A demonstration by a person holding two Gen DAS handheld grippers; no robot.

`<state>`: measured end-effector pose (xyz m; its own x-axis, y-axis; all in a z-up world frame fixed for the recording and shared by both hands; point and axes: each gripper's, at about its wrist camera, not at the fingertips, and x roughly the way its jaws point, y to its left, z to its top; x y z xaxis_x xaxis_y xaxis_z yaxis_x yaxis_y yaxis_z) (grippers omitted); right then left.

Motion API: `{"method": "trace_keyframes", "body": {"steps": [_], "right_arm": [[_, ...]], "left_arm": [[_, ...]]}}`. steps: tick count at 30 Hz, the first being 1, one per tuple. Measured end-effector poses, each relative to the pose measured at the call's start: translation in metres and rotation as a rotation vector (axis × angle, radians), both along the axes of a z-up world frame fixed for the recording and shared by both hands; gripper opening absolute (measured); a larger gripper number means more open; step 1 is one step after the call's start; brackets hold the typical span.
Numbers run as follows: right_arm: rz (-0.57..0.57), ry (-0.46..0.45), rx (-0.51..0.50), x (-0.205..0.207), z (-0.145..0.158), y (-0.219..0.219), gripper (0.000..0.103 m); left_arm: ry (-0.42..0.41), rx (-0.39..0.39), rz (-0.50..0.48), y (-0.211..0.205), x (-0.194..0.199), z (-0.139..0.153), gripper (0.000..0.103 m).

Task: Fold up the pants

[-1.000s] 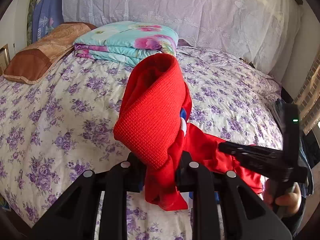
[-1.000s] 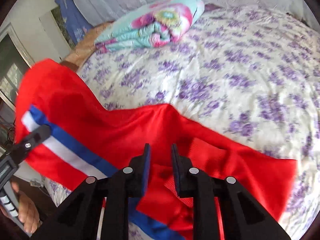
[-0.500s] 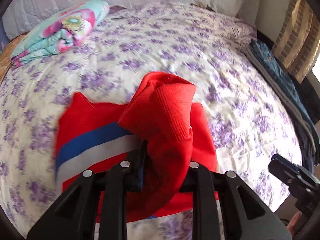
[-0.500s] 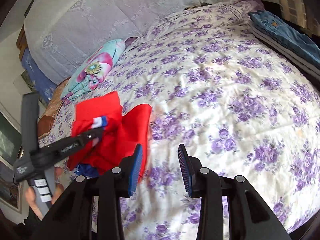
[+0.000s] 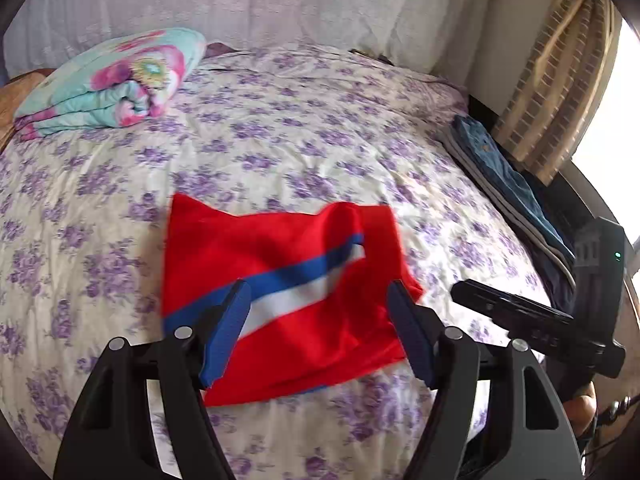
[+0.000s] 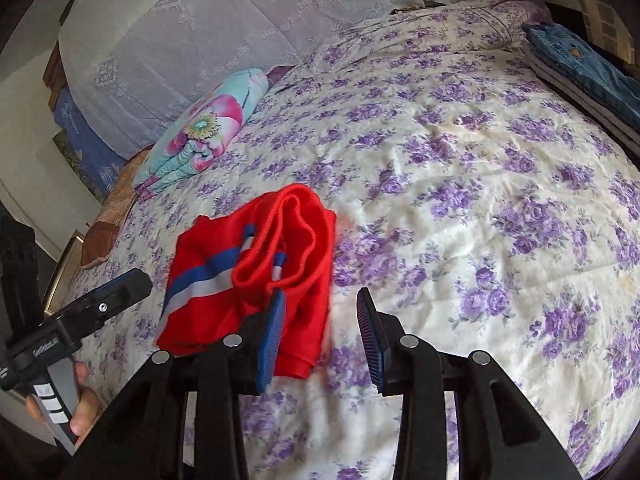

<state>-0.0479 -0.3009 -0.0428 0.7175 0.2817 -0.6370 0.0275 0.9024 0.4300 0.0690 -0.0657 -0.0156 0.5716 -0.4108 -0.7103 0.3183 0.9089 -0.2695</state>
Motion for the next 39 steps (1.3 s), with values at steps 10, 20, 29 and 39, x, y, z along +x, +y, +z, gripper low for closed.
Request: {"method": "trace_keyframes", "body": {"steps": [10,20,29,39], "right_arm": [[0.066,0.179,-0.158,0.087,-0.022,0.053,0.034],[0.366,0.152,-0.263,0.154,0.042,0.119,0.056],[0.538,0.459,-0.320,0.258,-0.027,0.203,0.007],[0.521,0.420,-0.366,0.258,-0.039,0.210,0.015]], "left_arm": [[0.221,-0.058,-0.031,0.009,0.035,-0.074,0.046],[0.128,-0.008,-0.041,0.017,0.004,-0.077,0.043],[0.075,0.079,-0.040,0.005,-0.011,-0.076,0.044],[0.056,0.123,-0.055,-0.006,-0.014,-0.079,0.045]]}}
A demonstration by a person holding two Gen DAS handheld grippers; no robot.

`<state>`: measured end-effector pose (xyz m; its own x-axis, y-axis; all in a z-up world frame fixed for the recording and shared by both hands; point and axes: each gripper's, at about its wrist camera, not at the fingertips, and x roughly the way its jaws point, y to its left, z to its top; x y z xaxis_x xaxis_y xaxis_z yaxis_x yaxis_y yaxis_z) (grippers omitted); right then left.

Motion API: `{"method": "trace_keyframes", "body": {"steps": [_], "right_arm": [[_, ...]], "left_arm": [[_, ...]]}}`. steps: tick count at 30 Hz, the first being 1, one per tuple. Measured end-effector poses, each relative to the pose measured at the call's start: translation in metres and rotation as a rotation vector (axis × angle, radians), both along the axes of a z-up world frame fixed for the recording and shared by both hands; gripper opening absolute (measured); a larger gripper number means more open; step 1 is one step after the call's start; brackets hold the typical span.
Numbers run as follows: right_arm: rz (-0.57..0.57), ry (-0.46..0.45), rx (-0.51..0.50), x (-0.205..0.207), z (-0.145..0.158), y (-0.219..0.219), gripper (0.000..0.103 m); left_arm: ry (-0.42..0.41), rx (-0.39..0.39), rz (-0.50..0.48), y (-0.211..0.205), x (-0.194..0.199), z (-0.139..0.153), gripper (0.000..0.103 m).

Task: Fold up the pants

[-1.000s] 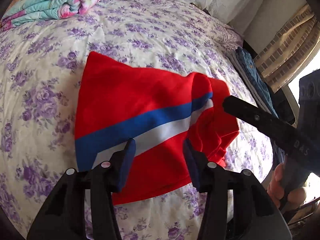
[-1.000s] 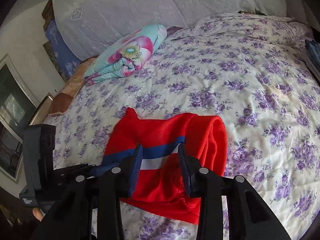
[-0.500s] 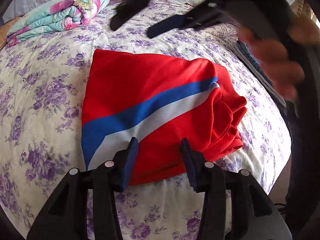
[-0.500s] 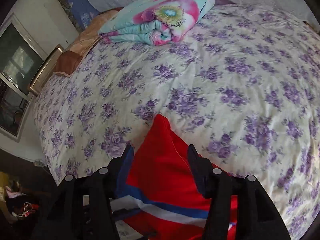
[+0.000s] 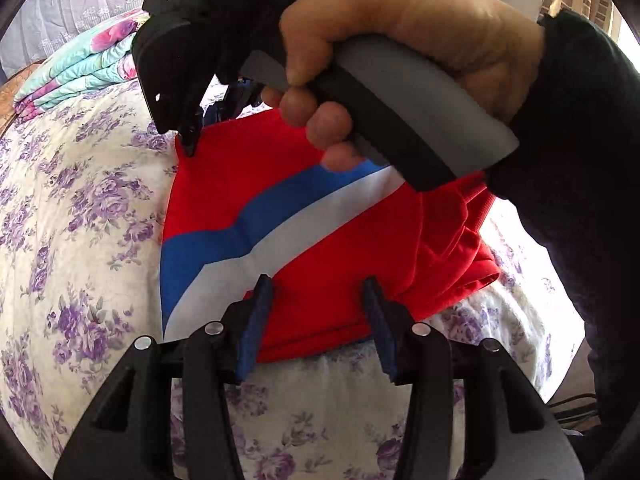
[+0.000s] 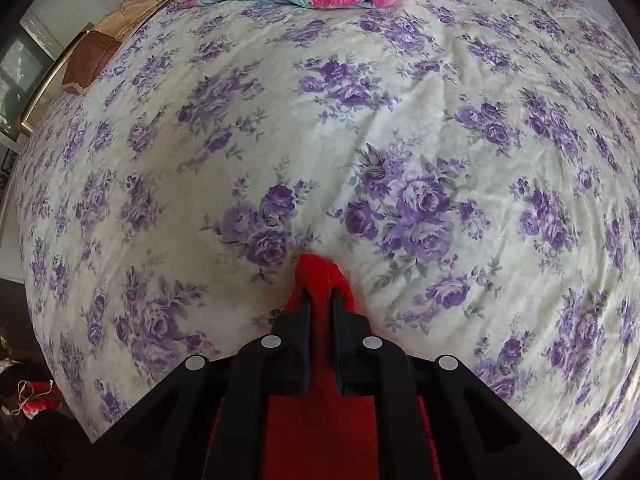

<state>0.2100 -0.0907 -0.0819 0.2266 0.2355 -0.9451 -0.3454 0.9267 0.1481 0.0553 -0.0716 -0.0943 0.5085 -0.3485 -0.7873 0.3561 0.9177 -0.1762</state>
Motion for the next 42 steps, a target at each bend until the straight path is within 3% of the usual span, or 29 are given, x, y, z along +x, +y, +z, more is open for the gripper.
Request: {"method": "trace_keyframes", "body": {"steps": [2,4,5,6,7,10,14,20,22,23,27,31,33,37,42], "right_arm": [[-0.051,-0.026,0.046,-0.013,0.021,-0.020,0.025],[-0.078,-0.133,0.064,-0.043,0.055,-0.042,0.044],[-0.097,-0.192,0.068,-0.061,0.070,-0.055,0.063],[-0.125,-0.243,0.081,-0.081,0.083,-0.070,0.077],[-0.157,-0.282,0.095,-0.100,0.091,-0.086,0.079],[-0.260,-0.344,0.122,-0.154,0.095,-0.126,0.079],[-0.355,-0.389,0.155,-0.224,0.076,-0.160,0.079],[-0.469,-0.386,0.206,-0.287,0.041,-0.187,0.079],[-0.492,-0.368,0.252,-0.288,0.034,-0.194,0.079],[-0.502,-0.359,0.273,-0.285,0.031,-0.196,0.079],[-0.549,-0.278,0.409,-0.259,0.012,-0.208,0.079],[-0.602,-0.119,0.594,-0.227,-0.021,-0.218,0.079],[-0.595,-0.073,0.622,-0.219,-0.031,-0.214,0.079],[-0.584,-0.030,0.650,-0.208,-0.042,-0.202,0.079],[-0.583,-0.010,0.711,-0.188,-0.044,-0.198,0.087]], "left_arm": [[0.046,-0.080,-0.013,0.016,0.004,0.009,0.045],[0.054,-0.133,0.038,0.044,0.009,0.022,0.045],[0.054,-0.152,0.076,0.060,0.012,0.029,0.046],[0.065,-0.181,0.109,0.075,0.015,0.034,0.051],[0.089,-0.216,0.141,0.090,0.019,0.037,0.060],[0.206,-0.308,0.195,0.117,0.040,0.027,0.064],[0.359,-0.408,0.194,0.117,0.059,-0.002,0.063],[0.457,-0.429,0.213,0.100,0.065,-0.026,0.063],[0.469,-0.457,0.184,0.090,0.069,-0.027,0.059],[0.472,-0.467,0.172,0.086,0.069,-0.028,0.052],[0.388,-0.385,0.140,0.072,0.062,-0.012,0.021],[0.427,-0.438,0.144,0.084,0.065,-0.021,0.020],[0.443,-0.459,0.142,0.090,0.066,-0.027,0.020],[0.471,-0.492,0.128,0.092,0.072,-0.035,0.022],[0.486,-0.503,0.126,0.091,0.075,-0.040,0.022]]}}
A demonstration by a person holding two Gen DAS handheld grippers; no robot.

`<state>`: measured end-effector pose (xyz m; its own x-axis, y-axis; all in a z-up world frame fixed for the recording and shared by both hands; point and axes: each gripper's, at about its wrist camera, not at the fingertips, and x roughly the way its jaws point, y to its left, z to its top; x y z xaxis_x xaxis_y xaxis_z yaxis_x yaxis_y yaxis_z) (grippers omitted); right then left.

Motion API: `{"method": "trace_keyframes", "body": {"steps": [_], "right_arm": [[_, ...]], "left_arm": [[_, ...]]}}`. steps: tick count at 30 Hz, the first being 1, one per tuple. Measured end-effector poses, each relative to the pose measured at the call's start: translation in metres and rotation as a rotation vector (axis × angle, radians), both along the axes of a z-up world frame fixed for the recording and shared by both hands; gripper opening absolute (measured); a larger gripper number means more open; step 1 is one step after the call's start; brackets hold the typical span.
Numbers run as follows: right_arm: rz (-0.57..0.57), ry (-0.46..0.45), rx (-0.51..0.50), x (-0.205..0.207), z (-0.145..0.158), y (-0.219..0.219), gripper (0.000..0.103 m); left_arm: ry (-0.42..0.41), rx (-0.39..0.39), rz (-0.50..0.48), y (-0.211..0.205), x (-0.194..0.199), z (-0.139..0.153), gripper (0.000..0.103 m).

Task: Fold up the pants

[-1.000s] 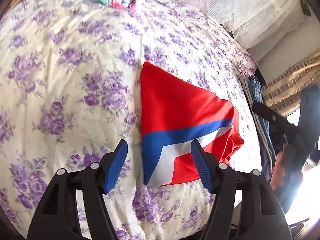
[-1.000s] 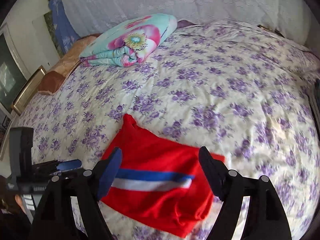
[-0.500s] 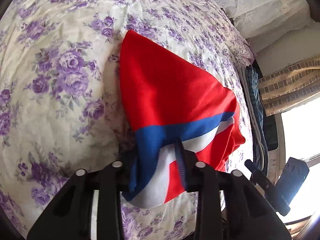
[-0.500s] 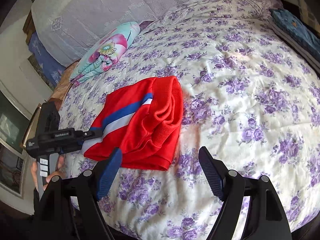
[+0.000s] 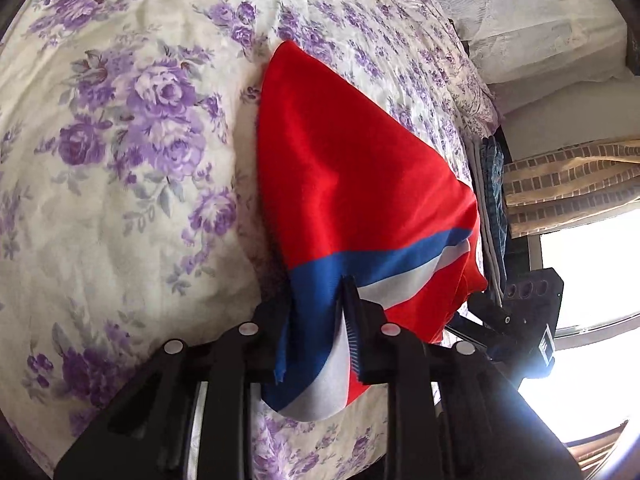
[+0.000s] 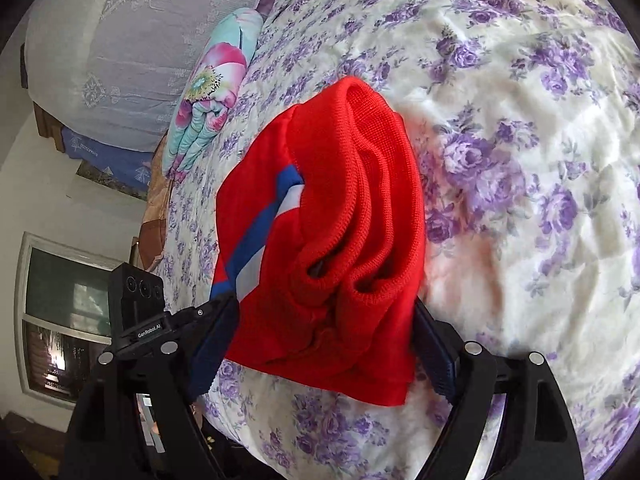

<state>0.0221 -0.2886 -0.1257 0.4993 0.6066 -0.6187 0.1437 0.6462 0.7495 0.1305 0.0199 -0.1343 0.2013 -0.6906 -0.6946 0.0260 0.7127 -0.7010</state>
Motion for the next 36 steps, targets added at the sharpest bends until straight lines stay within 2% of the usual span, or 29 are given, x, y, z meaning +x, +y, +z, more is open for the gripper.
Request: {"method": "trace_keyframes", "body": {"steps": [2,4,5,6,8,13,18,22,27,29,32,36], "right_arm": [[-0.007,0.008,0.022,0.011,-0.005,0.000,0.087],[-0.045,-0.003,0.000,0.013,-0.007,0.001,0.078],[-0.059,-0.008,-0.032,0.011,-0.007,0.002,0.045],[-0.068,-0.033,-0.022,0.006,-0.007,0.003,0.041],[-0.079,-0.073,-0.056,-0.005,-0.002,0.004,0.036],[-0.060,-0.176,-0.274,-0.020,0.031,0.027,0.035],[0.001,-0.235,-0.344,0.000,0.073,0.020,0.035],[-0.008,-0.260,-0.356,0.060,0.110,-0.014,0.035],[-0.059,-0.266,-0.366,0.190,0.140,-0.061,0.035],[-0.070,-0.271,-0.366,0.248,0.136,-0.076,0.035],[-0.089,-0.273,-0.346,0.319,0.113,-0.097,0.035],[-0.068,-0.213,-0.297,0.386,0.068,-0.118,0.035]], "left_arm": [[-0.006,0.016,-0.002,-0.002,0.001,0.000,0.023],[-0.011,0.028,-0.005,-0.005,0.002,0.000,0.023],[-0.014,0.031,-0.004,-0.005,0.001,0.001,0.023],[-0.020,0.032,0.000,-0.005,0.000,0.001,0.023],[-0.050,0.044,0.000,-0.006,-0.004,0.005,0.022],[-0.137,0.139,-0.009,-0.021,-0.015,0.028,0.016],[-0.153,0.165,-0.073,-0.038,0.002,0.063,0.015],[-0.166,0.202,-0.079,-0.059,0.067,0.104,0.015],[-0.212,0.250,-0.054,-0.093,0.193,0.130,0.015],[-0.216,0.254,-0.030,-0.102,0.250,0.125,0.015],[-0.223,0.235,0.005,-0.108,0.326,0.105,0.015],[-0.200,0.233,0.012,-0.114,0.391,0.069,0.015]]}}
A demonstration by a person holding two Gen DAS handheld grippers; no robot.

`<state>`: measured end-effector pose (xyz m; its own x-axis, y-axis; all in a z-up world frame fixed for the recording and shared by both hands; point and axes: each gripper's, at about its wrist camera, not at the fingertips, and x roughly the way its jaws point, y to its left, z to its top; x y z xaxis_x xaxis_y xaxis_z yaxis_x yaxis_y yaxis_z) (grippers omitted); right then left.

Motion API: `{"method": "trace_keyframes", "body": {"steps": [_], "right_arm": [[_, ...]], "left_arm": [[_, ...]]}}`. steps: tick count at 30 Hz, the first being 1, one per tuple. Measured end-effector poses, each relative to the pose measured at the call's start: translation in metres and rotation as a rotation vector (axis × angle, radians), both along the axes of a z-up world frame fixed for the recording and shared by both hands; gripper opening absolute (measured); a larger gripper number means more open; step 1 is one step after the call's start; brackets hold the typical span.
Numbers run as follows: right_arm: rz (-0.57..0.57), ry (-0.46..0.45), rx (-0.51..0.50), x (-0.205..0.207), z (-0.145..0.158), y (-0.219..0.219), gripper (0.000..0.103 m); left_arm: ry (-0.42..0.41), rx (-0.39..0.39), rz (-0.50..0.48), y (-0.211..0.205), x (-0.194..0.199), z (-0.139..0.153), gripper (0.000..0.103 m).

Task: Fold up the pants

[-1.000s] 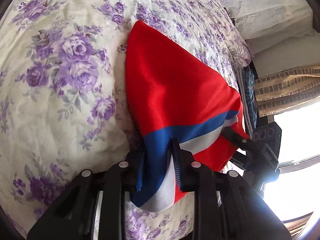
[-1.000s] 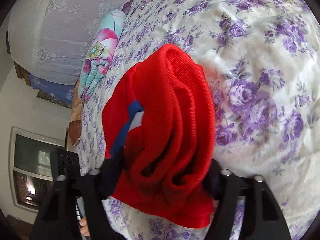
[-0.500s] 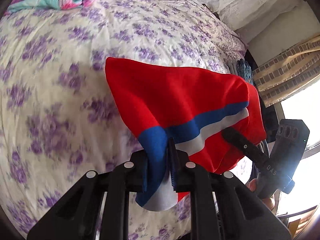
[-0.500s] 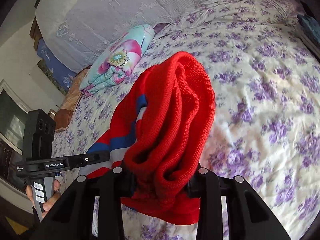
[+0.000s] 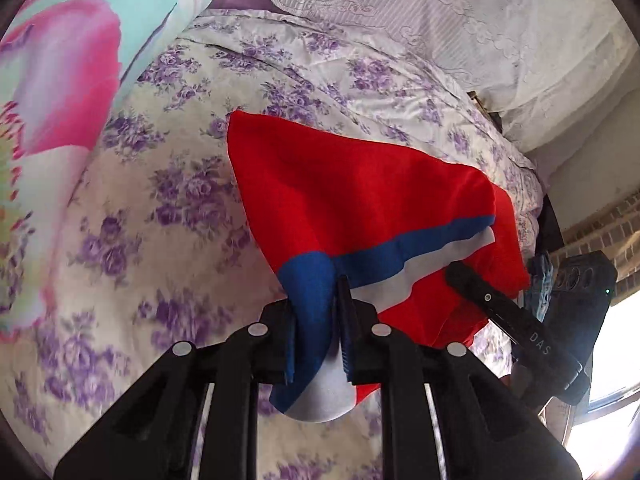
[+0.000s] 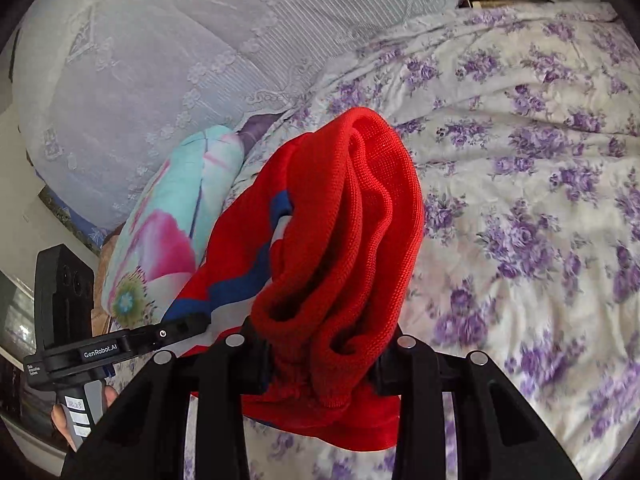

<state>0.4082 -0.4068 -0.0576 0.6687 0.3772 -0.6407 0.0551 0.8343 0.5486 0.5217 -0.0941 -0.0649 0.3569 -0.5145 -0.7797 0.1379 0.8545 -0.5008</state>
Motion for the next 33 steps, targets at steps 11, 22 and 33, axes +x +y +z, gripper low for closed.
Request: {"method": "trace_keyframes", "body": {"steps": [11,22,33], "right_arm": [[-0.106,0.016,-0.200,-0.031,0.030,-0.002,0.096],[-0.250,-0.163,-0.535,-0.311,0.101,0.102,0.099],[-0.253,-0.103,-0.562,-0.400,0.061,0.155,0.099]], "left_arm": [[-0.139,0.132,-0.020,0.011,-0.025,0.015,0.051],[-0.539,0.419,0.165,0.034,-0.341,0.121,0.098],[-0.555,0.484,0.192,0.041,-0.448,0.108,0.098]]}}
